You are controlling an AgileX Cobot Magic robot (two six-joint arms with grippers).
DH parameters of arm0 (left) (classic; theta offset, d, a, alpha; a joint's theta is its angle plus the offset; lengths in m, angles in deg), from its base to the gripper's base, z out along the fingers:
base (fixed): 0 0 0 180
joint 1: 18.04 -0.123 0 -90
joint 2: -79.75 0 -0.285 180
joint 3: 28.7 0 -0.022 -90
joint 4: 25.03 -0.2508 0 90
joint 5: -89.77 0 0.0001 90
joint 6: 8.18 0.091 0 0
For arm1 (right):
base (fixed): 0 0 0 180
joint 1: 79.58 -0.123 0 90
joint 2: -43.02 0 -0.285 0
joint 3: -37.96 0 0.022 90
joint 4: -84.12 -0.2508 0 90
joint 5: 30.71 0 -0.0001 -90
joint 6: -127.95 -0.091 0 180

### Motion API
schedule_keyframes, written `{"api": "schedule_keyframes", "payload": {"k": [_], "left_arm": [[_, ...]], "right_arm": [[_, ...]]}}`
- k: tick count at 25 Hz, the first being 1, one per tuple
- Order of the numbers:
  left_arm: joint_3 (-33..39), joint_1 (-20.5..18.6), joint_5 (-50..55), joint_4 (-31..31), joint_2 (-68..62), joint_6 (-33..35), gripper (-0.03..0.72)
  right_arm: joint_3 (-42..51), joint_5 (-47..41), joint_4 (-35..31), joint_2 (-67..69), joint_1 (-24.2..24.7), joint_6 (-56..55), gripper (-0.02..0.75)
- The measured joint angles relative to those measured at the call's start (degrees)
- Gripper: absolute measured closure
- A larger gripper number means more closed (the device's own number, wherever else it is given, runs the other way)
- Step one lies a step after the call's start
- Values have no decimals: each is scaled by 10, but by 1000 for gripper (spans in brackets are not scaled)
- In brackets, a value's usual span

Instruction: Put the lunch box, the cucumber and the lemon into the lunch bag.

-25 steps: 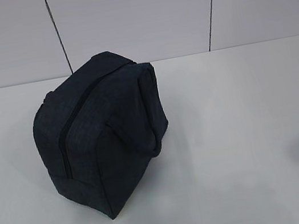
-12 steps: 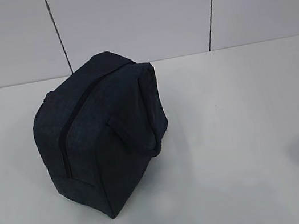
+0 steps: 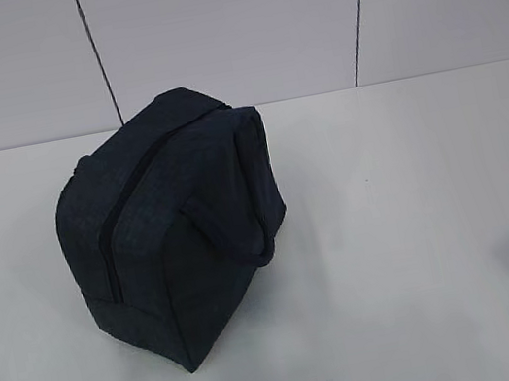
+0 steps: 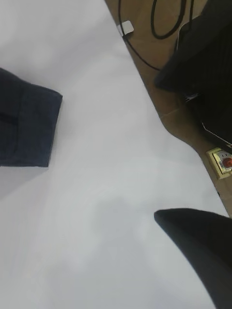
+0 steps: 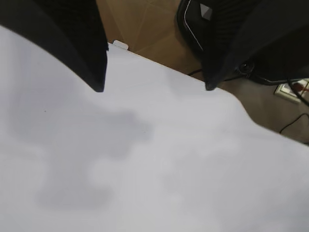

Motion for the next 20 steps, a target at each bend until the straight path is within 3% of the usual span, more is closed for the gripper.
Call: {"api": "schedule_keyframes", "payload": {"k": [8,11,20], "left_arm": [[0,-155,0,0,23,0,159],[0,-177,0,0,74,0,159],[0,-183,8,1,203,0,159]], "right_arm": [[0,0,1,-73,156,0,249],[0,0,1,-128,167,0,249],[0,-1,1,-199,167,0,249]]}}
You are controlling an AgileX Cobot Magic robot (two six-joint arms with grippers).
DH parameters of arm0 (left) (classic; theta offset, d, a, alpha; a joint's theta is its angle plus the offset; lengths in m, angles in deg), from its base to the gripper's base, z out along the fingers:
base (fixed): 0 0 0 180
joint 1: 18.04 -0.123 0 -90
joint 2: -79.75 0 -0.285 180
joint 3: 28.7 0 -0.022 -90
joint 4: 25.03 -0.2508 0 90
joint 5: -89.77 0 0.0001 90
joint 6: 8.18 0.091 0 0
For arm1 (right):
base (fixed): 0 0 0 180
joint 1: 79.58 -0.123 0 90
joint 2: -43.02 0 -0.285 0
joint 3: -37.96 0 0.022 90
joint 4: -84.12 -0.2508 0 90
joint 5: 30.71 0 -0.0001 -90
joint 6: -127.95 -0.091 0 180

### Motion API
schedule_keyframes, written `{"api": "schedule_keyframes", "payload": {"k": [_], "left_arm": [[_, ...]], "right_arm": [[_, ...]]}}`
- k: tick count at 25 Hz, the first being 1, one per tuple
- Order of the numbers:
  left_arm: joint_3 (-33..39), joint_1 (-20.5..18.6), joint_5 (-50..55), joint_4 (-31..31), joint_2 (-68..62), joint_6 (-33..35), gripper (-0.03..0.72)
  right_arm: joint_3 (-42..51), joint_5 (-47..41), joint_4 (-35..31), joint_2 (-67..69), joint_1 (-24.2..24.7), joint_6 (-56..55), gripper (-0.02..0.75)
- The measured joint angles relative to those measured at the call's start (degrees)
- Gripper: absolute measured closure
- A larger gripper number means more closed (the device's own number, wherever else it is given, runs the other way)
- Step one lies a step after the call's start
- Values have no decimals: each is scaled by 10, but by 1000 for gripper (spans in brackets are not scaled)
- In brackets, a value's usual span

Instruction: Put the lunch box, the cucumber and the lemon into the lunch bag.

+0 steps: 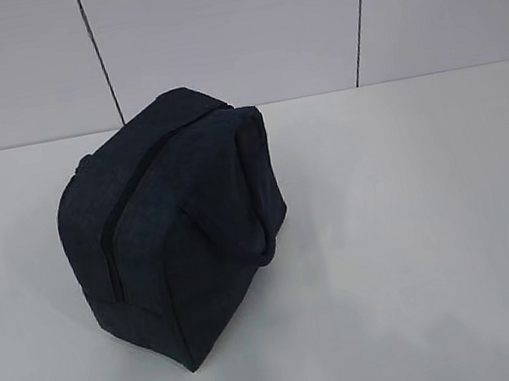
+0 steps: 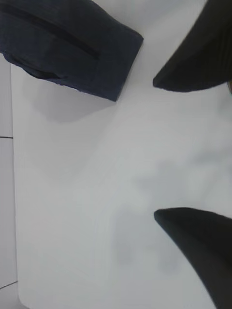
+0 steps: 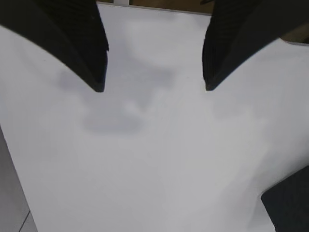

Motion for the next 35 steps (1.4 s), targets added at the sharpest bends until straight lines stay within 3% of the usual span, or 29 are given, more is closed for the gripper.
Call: {"api": "schedule_keyframes", "payload": {"k": [35], "left_arm": [[0,0,4,0,1,0,159]], "right_arm": [[2,-1,0,0,0,0,249]]}}
